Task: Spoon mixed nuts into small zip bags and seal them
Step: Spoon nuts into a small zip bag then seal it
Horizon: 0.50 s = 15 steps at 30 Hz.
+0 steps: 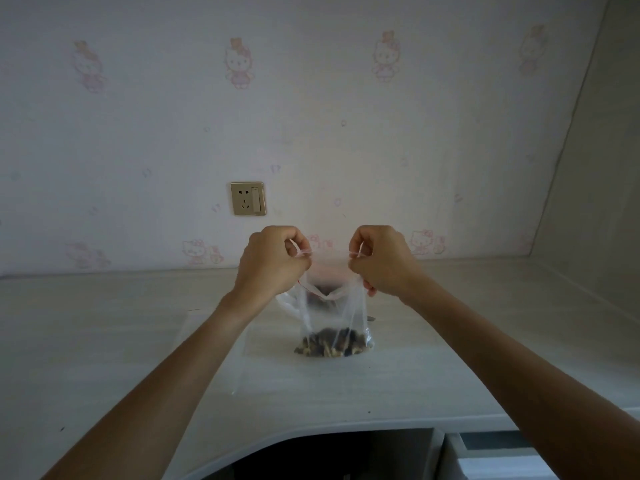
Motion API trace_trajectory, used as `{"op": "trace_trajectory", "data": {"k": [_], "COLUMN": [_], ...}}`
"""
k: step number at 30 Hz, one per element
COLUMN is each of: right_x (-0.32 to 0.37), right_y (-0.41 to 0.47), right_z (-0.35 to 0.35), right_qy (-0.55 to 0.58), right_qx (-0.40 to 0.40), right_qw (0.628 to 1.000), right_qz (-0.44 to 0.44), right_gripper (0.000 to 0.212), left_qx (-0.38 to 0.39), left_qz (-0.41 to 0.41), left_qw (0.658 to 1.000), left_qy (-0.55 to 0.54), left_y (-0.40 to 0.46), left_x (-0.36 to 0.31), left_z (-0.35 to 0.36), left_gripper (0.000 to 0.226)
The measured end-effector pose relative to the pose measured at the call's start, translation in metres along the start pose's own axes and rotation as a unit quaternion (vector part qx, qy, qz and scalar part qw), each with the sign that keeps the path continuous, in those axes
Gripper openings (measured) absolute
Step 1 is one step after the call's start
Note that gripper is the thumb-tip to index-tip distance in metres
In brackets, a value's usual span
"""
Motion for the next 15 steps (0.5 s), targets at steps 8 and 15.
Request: {"op": "trace_trajectory", "data": {"k": [8, 15], "right_x": [0.0091, 0.0098], "right_y": [0.0023, 0.004], "right_z": [-0.0034, 0.0015], "right_qy": [-0.059, 0.0], "right_qx": [-0.022, 0.024], "right_qw": [0.998, 1.0], "right_qz": [-0.029, -0.003], "right_gripper": [0.027, 0.022], "left_qx": [0.093, 0.109], "left_qz": [-0.007, -0.016], "left_qw": [0.996, 0.993], "left_qy": [-0.003, -0.037], "left_y": [0.0044, 0.0054], "left_x": [-0.0123, -0.0104], "left_z": [-0.0048, -0.0046], "left_gripper": [0.024, 0.017]}}
Point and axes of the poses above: each hand's wrist, its own y-axis towards the middle knuckle, its own z-axis out of the palm, x = y × z, the point moved 4 cm from there along y, towards the middle knuckle, and after that the axes turned 10 degrees about -x, right-handed, at the moved point
